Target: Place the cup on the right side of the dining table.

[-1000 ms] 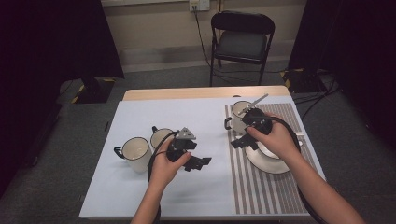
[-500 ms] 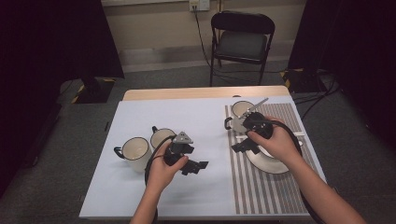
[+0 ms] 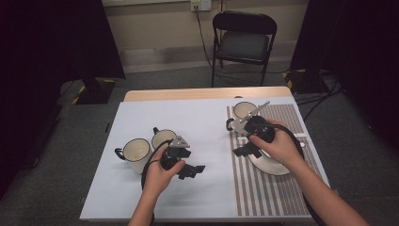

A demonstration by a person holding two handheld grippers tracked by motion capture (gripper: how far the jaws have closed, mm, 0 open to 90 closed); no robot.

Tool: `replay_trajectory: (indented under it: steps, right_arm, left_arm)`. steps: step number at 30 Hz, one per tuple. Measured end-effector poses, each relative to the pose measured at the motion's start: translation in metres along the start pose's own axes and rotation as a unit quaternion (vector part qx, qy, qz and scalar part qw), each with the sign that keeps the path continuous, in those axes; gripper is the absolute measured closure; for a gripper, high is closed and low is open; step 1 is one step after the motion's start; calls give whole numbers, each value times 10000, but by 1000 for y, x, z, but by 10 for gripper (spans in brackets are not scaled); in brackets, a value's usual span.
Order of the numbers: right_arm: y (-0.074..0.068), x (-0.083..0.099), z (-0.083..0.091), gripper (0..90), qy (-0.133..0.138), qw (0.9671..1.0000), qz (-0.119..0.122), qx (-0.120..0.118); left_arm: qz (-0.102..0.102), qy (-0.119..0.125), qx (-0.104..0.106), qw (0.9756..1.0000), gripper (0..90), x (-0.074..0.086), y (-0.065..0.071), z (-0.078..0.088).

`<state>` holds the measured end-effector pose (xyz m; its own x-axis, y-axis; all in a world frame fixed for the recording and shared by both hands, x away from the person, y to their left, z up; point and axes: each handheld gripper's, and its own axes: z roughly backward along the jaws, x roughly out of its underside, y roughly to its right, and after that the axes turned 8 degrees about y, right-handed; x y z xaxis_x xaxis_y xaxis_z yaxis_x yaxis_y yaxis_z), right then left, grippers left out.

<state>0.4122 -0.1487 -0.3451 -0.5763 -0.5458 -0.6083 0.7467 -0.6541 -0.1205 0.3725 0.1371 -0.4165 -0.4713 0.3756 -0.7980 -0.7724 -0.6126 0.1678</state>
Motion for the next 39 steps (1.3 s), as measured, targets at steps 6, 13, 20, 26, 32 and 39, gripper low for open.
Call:
replay_trajectory:
  steps: [6,13,20,26,32,39]
  right_arm:
    - [-1,3,0,180,30,10000,15,-38]
    - [-3,7,2,181,21,10000,44,-63]
    - [-7,11,4,181,23,9999,95,-108]
    - [-11,13,6,181,-5,9998,145,-170]
    - [-12,17,4,181,-36,9996,156,-218]
    - [-10,28,-3,181,-99,9996,111,-224]
  left_arm:
    - [-35,-20,-1,10000,182,2,1,1]
    - [5,0,51,10000,182,5,4,1]
    - [-26,-27,59,10000,183,8,5,3]
    - [-28,-56,33,10000,183,11,4,6]
    - [12,-93,57,9999,183,17,2,7]
    - [69,-78,63,9999,186,24,3,6]
